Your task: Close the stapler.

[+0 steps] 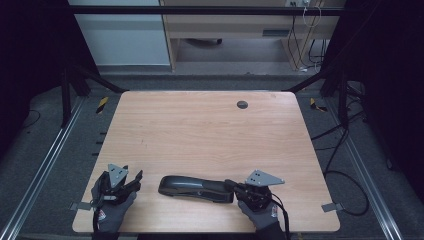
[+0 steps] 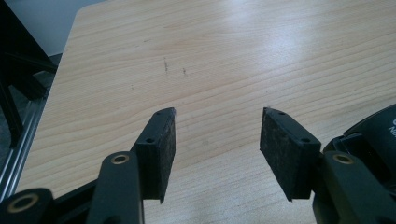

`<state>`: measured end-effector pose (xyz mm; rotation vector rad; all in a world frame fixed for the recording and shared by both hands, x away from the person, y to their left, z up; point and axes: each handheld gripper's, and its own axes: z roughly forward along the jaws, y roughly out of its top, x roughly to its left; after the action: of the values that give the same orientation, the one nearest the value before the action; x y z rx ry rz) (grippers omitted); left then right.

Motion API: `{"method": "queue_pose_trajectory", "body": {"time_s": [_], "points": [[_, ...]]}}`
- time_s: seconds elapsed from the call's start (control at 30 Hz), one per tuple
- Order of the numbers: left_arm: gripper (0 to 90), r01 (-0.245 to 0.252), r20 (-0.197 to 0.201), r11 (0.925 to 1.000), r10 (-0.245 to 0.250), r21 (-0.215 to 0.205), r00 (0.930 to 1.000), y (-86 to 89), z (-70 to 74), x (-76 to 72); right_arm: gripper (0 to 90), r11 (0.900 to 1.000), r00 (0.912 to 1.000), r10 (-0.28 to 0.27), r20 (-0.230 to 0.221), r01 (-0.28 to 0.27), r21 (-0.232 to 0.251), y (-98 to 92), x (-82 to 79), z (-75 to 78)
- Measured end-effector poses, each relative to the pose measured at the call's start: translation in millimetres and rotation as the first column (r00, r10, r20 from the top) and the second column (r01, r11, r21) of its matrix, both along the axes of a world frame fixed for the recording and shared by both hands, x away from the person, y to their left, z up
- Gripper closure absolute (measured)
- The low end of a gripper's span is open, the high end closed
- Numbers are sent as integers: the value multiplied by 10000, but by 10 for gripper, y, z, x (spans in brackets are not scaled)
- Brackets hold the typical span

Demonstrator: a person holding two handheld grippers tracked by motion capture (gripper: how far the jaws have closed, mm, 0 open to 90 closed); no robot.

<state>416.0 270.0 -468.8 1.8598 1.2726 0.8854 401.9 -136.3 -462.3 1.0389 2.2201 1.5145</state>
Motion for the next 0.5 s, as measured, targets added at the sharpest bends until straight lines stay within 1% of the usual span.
{"method": "queue_pose_trajectory", "body": {"time_s": [0.03, 0.07, 0.1, 0.17, 0.2, 0.3, 0.33, 0.37, 0.43, 0.5], "points": [[450, 0, 1, 10000, 0, 0, 10000, 0, 0, 0, 900, 10000, 10000, -8, 3, 8, -6, -3, 0, -3], [450, -4, 5, 10000, 4, -1, 10000, 0, 1, -1, 900, 9999, 10000, -17, -65, 16, -131, 6, 0, -8], [450, -2, 3, 10000, 2, 5, 10000, 1, 1, -1, 900, 10000, 10000, -30, 79, 31, -95, 6, -11, -23], [451, -6, 10, 10000, 6, 13, 10000, 0, 1, 1, 900, 10000, 9999, -71, 79, 70, 70, -6, -25, -42], [450, -13, 5, 10000, 13, 4, 10000, -1, -1, 3, 900, 9999, 9999, -58, 101, 59, -114, 9, -25, -24], [450, 1, 9, 10000, -1, 9, 10000, 0, 0, 2, 900, 9999, 10000, 14, 51, -13, -102, 6, -11, -17], [450, 7, 12, 10000, -7, 19, 10000, 3, 2, 3, 900, 9999, 9999, 102, -17, -102, 125, -13, 2, -13], [450, 17, 0, 10000, -17, 10, 10000, 6, 2, 4, 900, 9999, 9999, 102, -17, -102, 125, -13, 2, -13], [449, 17, 1, 10000, -17, 15, 10000, 7, 2, 4, 900, 9991, 9999, 134, 78, -137, 395, -20, -1, 25], [449, 11, -11, 10000, -11, -25, 10000, 5, 0, 6, 900, 9993, 9995, 128, 273, -137, 347, -1, -2, 91]]}}
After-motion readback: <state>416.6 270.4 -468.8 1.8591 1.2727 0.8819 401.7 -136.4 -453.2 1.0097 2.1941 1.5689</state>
